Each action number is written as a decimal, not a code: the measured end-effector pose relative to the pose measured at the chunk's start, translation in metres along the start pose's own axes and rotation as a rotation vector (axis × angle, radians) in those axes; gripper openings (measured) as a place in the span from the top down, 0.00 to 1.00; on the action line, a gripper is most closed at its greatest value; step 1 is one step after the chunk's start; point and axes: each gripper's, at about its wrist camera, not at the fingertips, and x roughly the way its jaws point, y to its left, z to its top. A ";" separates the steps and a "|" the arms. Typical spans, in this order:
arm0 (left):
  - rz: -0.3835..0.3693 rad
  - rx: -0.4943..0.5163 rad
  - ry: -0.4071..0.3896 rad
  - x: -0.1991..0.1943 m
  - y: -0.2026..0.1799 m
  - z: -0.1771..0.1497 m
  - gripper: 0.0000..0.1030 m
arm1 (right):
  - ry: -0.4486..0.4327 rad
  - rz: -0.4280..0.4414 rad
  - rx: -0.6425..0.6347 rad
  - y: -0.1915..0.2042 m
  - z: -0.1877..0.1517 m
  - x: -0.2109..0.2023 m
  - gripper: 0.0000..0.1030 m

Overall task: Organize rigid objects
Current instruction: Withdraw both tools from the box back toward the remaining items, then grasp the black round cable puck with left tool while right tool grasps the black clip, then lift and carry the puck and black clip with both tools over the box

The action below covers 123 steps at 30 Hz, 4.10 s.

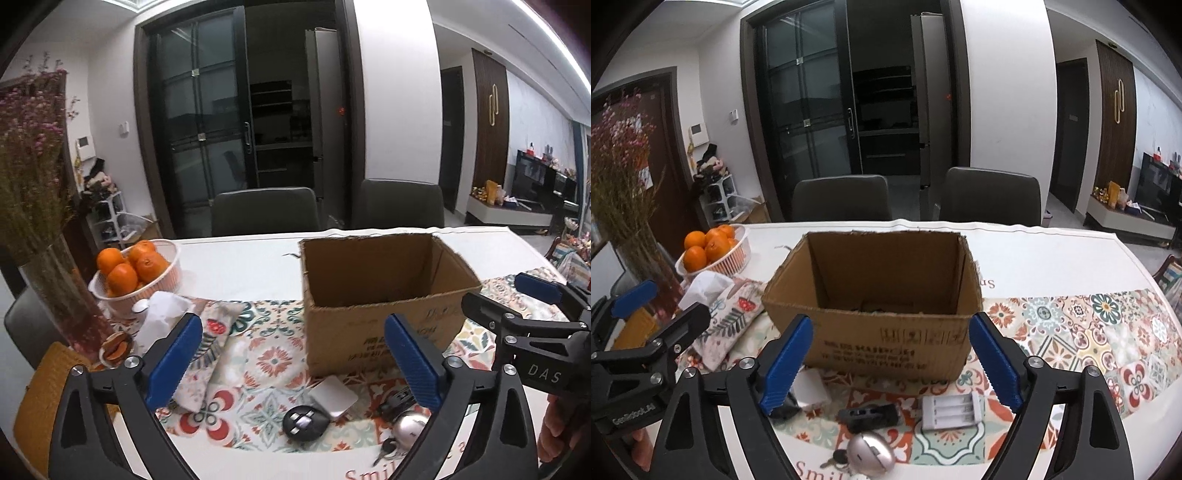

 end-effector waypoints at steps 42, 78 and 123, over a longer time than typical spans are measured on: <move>0.019 0.008 0.252 0.041 0.011 -0.106 0.00 | 0.290 0.066 -0.089 0.021 -0.094 0.063 0.10; -0.171 0.108 0.410 0.135 0.006 -0.128 0.18 | 0.470 0.031 -0.163 0.036 -0.111 0.156 0.10; -0.204 0.000 0.242 0.077 -0.006 -0.078 0.47 | 0.227 0.039 -0.103 0.010 -0.074 0.069 0.28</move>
